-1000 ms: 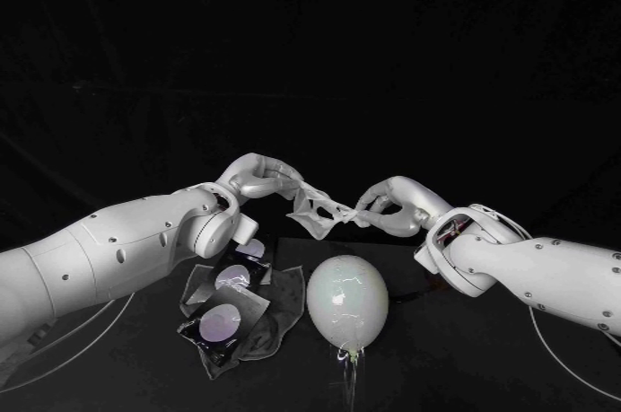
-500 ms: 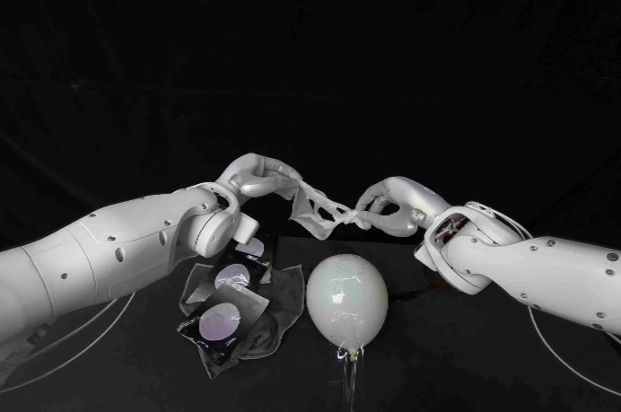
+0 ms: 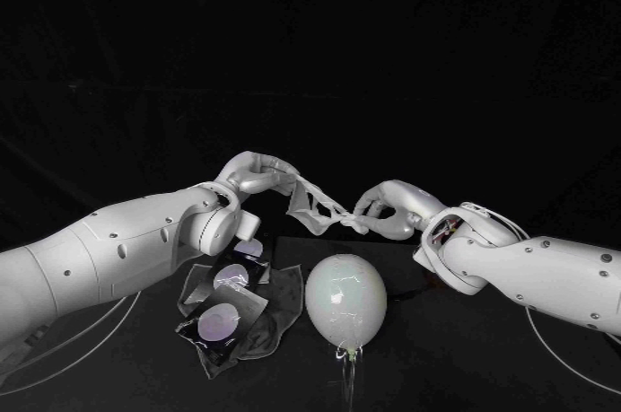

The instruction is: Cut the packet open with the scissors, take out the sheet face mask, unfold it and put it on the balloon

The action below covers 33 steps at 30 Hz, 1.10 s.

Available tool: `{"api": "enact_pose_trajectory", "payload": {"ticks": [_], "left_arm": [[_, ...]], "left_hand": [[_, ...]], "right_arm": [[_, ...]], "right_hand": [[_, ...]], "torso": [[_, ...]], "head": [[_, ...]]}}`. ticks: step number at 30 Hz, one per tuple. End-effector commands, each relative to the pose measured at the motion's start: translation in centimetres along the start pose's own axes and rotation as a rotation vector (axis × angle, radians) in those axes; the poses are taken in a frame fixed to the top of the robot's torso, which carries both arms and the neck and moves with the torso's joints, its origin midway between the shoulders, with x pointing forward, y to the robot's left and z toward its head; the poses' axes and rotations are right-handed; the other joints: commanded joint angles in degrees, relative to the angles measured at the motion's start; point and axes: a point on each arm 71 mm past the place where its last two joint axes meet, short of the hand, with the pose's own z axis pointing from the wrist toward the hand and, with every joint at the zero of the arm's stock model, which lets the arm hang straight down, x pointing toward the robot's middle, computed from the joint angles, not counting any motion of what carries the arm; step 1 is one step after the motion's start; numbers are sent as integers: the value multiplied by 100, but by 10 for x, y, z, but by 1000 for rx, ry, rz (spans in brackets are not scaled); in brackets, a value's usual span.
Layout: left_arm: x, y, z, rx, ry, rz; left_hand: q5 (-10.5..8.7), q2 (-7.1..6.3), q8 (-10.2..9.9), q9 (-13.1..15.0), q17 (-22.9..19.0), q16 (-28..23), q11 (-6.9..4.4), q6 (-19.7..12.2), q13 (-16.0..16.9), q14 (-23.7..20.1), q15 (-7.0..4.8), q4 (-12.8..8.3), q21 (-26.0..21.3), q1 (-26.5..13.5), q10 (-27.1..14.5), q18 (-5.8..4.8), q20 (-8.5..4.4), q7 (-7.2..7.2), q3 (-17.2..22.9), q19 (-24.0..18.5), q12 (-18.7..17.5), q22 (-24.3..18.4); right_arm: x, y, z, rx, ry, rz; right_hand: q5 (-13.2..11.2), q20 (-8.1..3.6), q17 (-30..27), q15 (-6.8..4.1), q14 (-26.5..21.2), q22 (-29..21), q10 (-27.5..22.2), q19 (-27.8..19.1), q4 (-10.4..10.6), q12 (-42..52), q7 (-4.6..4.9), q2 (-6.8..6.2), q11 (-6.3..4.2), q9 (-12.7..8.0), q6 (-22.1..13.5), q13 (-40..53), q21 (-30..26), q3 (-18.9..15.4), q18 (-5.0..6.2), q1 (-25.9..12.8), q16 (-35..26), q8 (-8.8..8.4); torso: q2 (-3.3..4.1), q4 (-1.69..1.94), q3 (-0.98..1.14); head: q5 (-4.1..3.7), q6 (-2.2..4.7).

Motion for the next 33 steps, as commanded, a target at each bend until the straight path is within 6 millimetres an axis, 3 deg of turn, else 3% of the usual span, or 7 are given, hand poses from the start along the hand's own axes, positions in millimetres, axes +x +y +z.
{"api": "enact_pose_trajectory", "payload": {"ticks": [1, 12, 17, 20, 21, 25, 33], "left_arm": [[-3, -3, 2, 16, -63, -46], [-7, -9, 6, 9, -40, -68], [-1, -13, 7, 1, 24, -57], [3, -15, 8, -1, 53, -51], [4, -15, 8, -1, 61, -50], [7, -17, 9, 8, 77, -48], [11, -21, 11, 41, 97, -58]], "left_hand": [[18, 39, 9, 1007, -10, 43, -11, 23, 12, -27, -18, -1, 41, -29, -52, -8, -3, 2, 42, -40, 27, 10], [18, 37, 10, 1044, -16, 62, -6, 15, 22, -38, -15, -12, 61, -39, -63, -1, 4, 11, 67, -59, 45, 25], [18, 33, 10, 1060, -20, 69, -4, 12, 26, -43, -13, -17, 70, -45, -68, 2, 7, 13, 76, -66, 52, 32], [18, 32, 10, 1065, -21, 72, -3, 11, 27, -43, -12, -17, 73, -48, -70, 3, 9, 13, 78, -68, 55, 34], [18, 32, 10, 1065, -21, 72, -3, 11, 27, -43, -12, -17, 73, -48, -70, 3, 9, 13, 78, -68, 55, 34], [18, 32, 11, 1078, -24, 78, -2, 8, 30, -46, -9, -15, 79, -57, -74, 5, 12, 14, 84, -72, 60, 38], [16, 48, 4, 1136, -40, 92, 6, -26, 42, -88, 5, 0, 85, -85, -114, 4, 36, 13, 111, -117, 76, 46]], "right_arm": [[6, 1, 0, -11, 52, -59], [10, -1, 0, 1, 47, -100], [12, -1, 1, 0, 36, -74], [13, 1, 2, 0, 33, -41], [13, 1, 2, 0, 32, -24], [15, 1, 3, 9, 36, 26], [17, -3, 4, 39, 59, 127]], "right_hand": [[35, 0, -5, 14, 6, 10, -8, -36, -34, -25, -3, 4, -23, 218, 48, 8, 24, -8, 53, 39, -34, 19], [34, 1, -8, 14, 14, 32, -3, -50, -33, -23, -5, -9, -24, 218, 61, 13, 35, -21, 52, 16, -40, 20], [31, 54, -16, 78, -58, -29, -126, -148, 83, -88, -30, -160, -5, 204, 57, 1, -63, -153, 42, -209, -80, -2], [43, 108, -27, 124, -205, -154, -303, -235, 251, -198, 26, -268, 60, 118, -108, -39, -213, -191, 51, -401, -137, -161], [15, 151, -42, 176, -321, -233, -493, -286, 381, -311, 114, -379, 152, 52, -265, -88, -305, -238, 46, -561, -188, -292], [34, 282, -90, 312, -599, -486, -866, -381, 673, -382, 283, -624, 330, -81, -484, -164, -567, -339, 57, -792, -304, -537], [33, 420, -186, 439, -906, -846, -1186, -418, 1053, -355, 411, -794, 464, -186, -566, -156, -888, -669, 81, -959, -435, -743]], "torso": [[4, -4, 1], [1, 9, 8], [0, 10, 6], [-1, 5, 2], [-1, 5, 1], [4, 3, 0], [3, 1, 2]], "head": [[-5, 3], [-4, -7], [-21, -1], [-16, 7], [-17, 7], [-24, 12], [-27, 24]]}}
